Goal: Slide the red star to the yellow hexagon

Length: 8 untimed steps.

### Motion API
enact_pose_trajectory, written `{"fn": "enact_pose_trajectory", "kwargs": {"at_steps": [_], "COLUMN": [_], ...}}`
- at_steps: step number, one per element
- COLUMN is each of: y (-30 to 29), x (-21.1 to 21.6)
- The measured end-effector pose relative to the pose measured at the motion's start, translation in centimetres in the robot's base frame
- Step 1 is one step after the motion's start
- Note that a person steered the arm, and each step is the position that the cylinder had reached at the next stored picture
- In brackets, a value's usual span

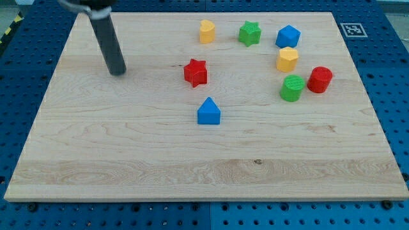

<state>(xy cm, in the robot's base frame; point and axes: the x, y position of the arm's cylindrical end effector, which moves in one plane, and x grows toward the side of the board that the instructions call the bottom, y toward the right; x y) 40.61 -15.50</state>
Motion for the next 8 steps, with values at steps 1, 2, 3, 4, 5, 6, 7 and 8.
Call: {"fn": "enact_pose_trajectory", "kwargs": {"at_steps": [1, 2, 3, 4, 5, 6, 7, 8], "y": [8.1, 10.9, 6.8, 9.1, 15.0, 16.3, 11.0, 6.0], "x": [4.8, 2.3, -5.0, -2.2, 9.5, 9.6, 2.2, -4.7]}}
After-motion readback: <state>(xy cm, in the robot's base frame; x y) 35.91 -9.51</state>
